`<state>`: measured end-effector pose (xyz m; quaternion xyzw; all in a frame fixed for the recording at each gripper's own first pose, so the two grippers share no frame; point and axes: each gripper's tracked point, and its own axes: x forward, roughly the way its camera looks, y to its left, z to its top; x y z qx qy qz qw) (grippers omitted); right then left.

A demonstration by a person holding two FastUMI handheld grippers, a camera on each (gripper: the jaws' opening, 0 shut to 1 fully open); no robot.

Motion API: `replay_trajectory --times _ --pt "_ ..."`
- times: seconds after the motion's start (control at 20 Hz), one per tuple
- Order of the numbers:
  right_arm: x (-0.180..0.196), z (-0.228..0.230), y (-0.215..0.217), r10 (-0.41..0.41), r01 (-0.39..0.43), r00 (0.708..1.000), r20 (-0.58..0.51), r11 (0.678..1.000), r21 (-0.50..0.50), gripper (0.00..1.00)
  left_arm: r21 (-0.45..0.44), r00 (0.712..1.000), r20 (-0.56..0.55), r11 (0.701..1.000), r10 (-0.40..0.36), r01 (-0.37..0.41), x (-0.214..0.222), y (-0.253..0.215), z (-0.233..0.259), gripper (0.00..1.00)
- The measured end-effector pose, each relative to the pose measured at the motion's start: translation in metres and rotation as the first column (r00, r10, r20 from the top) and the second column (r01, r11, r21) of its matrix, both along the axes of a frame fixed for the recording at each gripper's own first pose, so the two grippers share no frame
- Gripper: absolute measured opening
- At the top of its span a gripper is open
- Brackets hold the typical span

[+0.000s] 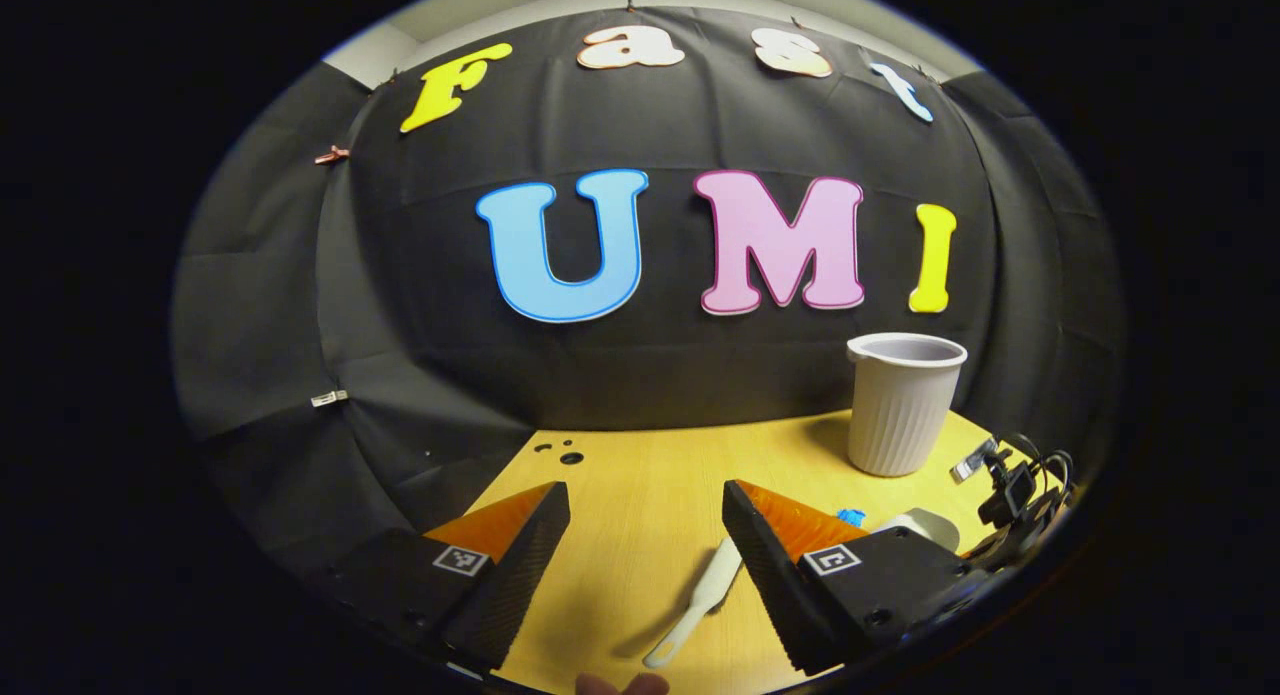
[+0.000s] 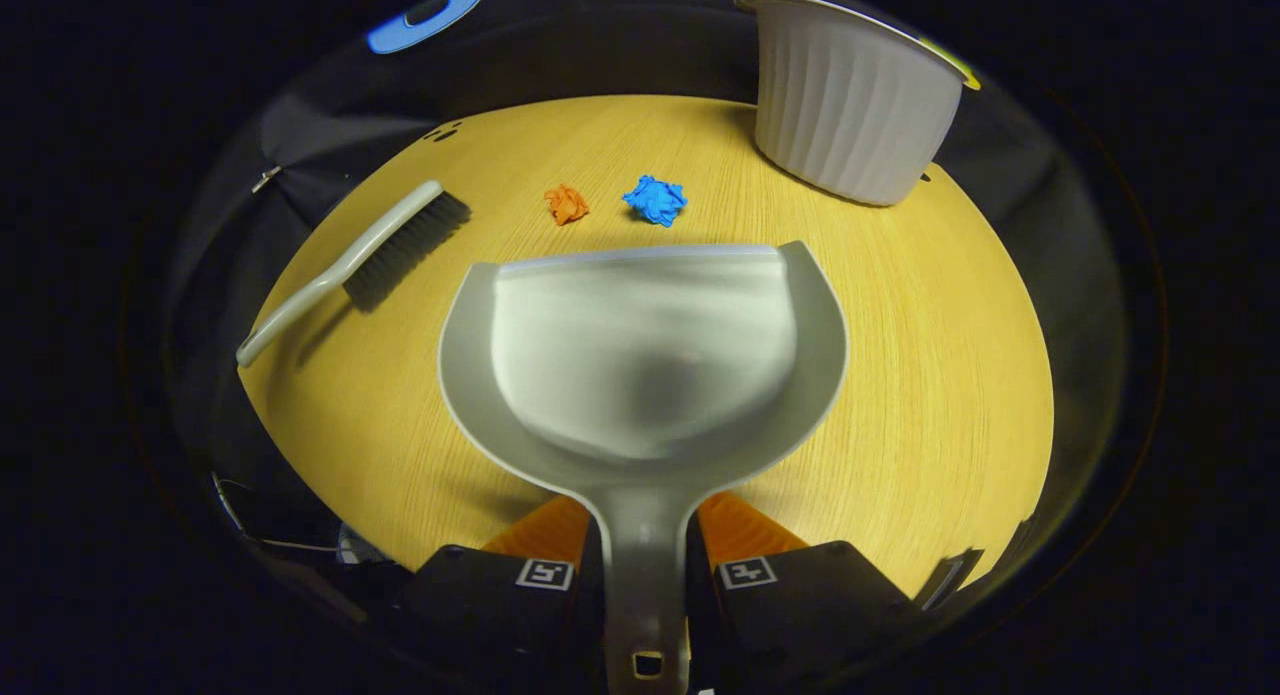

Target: Pick up the small broom and dustpan from the desktop, sweep the trash into the dustpan with the broom, and then empty the trash into the garbage bin.

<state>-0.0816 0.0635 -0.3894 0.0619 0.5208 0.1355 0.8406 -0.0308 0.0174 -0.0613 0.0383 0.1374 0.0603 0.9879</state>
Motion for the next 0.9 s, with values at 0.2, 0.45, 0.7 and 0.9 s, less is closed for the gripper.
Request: replay_trajectory --times 0.2,0.45,0.7,0.9 --pt "0.003 0.02 -0.012 0.025 -0.025 0.997 0.071 1.0 0.003 0.37 -0.017 0.99 -0.134 0.999 -0.049 0.047 0.003 -0.001 -0.039 0.96" --pt "-0.005 0.042 -0.026 0.155 -0.148 0.977 0.148 0.987 -0.058 0.37 -0.084 0.907 -0.397 0.989 -0.142 0.118 0.0 -0.012 -0.115 0.96" --pt "-0.017 0.057 -0.034 0.2 -0.192 0.966 0.165 0.979 -0.064 0.42 -0.162 0.749 -0.629 0.978 -0.207 0.134 -0.013 -0.017 -0.186 0.95" --pt "-0.025 0.061 -0.043 0.197 -0.191 0.968 0.153 0.98 -0.057 0.37 -0.164 0.646 -0.728 0.973 -0.23 0.162 -0.013 -0.016 -0.226 0.92"
